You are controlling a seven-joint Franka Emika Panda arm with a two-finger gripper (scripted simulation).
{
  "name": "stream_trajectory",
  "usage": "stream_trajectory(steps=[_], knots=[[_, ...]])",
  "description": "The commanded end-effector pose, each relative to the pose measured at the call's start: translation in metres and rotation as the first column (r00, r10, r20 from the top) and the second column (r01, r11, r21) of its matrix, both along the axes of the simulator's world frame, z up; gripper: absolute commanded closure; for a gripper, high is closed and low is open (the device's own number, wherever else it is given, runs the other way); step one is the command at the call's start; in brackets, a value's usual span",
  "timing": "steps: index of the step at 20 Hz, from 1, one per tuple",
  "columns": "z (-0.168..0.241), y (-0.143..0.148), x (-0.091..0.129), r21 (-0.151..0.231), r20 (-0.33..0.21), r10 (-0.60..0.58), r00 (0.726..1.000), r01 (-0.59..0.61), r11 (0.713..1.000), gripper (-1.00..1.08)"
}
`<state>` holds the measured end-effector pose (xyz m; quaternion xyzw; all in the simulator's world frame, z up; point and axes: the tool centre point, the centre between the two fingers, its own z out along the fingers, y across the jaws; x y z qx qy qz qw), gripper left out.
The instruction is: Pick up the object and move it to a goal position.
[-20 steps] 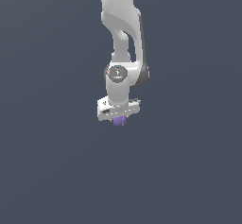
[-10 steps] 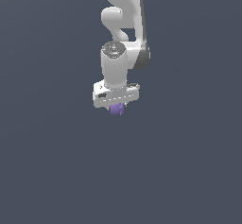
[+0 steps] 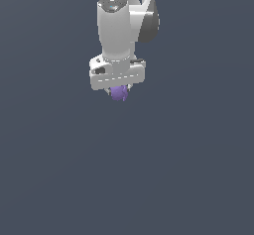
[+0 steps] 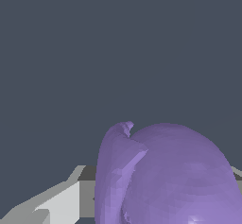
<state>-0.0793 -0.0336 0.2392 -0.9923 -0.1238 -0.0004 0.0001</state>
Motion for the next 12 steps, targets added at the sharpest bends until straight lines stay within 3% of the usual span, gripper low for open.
stream_trajectory(steps=[1, 12], knots=[[0.028, -0.003, -0.009, 0.0, 0.0, 0.0, 1.0, 0.0, 1.0, 1.08], [0.145, -0.018, -0.041, 0.001, 0.0, 0.0, 1.0, 0.0, 1.0, 1.08]])
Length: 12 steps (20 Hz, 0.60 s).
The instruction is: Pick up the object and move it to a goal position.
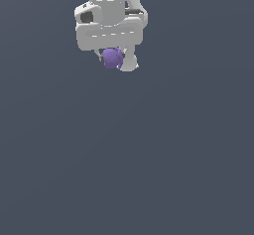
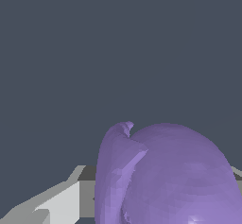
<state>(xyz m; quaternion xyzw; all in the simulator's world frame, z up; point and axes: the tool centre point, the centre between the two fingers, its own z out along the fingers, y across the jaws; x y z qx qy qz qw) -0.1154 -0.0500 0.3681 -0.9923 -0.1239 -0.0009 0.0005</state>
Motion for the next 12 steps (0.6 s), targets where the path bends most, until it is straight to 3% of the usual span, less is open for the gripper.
stream_trajectory(steps=[1, 12], knots=[[0.026, -0.003, -0.008, 0.0, -0.001, 0.0, 1.0, 0.0, 1.0, 1.08], [0.113, -0.015, -0.028, -0.001, -0.002, 0.0, 1.0, 0.0, 1.0, 1.08]])
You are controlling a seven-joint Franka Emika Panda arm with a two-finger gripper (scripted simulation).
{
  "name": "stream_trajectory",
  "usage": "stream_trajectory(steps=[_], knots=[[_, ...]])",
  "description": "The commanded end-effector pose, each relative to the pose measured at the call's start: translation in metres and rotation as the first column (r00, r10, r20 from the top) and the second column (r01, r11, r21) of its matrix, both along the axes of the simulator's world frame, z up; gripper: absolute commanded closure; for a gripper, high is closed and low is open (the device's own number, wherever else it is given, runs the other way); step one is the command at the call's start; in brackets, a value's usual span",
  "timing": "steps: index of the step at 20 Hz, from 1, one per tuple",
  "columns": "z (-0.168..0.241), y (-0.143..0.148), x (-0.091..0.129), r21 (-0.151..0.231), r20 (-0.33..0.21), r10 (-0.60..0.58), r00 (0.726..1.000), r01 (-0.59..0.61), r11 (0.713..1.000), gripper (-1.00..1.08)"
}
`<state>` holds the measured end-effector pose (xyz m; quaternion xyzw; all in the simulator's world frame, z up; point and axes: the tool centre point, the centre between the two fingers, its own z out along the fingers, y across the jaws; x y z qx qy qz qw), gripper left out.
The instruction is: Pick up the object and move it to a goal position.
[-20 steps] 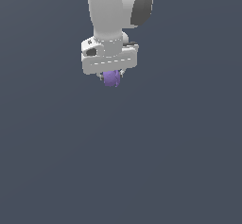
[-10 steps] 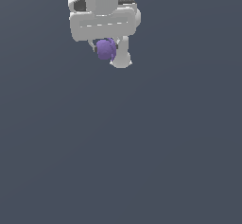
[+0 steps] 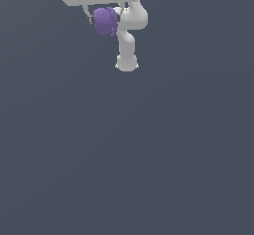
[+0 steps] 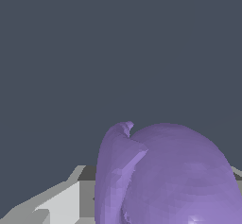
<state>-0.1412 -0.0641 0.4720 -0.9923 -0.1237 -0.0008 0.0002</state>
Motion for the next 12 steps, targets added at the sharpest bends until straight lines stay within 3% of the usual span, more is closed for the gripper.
stream_trajectory(steps=[1, 12], knots=[[0.014, -0.002, -0.003, 0.0, -0.002, 0.0, 1.0, 0.0, 1.0, 1.08], [0.035, -0.005, -0.006, -0.001, -0.002, 0.0, 1.0, 0.0, 1.0, 1.08]])
